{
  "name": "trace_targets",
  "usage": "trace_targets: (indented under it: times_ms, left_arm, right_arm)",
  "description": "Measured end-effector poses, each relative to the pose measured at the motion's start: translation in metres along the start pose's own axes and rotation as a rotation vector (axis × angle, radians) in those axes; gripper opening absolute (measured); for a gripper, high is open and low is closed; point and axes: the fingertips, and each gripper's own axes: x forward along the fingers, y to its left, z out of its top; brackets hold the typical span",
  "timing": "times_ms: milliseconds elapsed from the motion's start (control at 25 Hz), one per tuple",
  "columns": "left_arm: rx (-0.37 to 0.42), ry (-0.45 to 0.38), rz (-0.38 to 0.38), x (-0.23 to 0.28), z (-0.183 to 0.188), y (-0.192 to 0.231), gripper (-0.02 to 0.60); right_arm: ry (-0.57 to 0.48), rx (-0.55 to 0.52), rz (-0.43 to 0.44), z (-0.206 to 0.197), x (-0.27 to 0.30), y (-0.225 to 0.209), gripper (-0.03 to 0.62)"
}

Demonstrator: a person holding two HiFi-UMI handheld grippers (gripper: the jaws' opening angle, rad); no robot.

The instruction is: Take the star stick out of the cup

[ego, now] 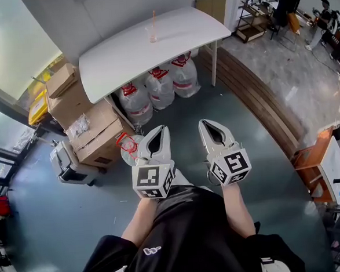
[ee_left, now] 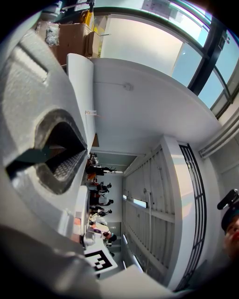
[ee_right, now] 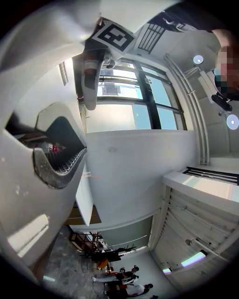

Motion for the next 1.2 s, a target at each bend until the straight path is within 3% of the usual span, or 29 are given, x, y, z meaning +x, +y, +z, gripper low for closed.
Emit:
trace_targets:
  times_ms: [600, 1200]
  left_arm:
    - [-0.001, -0.018, -0.001, 0.024, 0.007, 0.009, 0.002]
    - [0.002, -0.059, -0.015, 0.070, 0.017, 0.030, 0.002]
  right_arm:
    - [-0.038, -0.009, -0.034, 0.009, 0.004, -0.033, 0.006]
    - [-0.069, -0.040, -0.030, 0.021, 0.044, -0.064, 0.006]
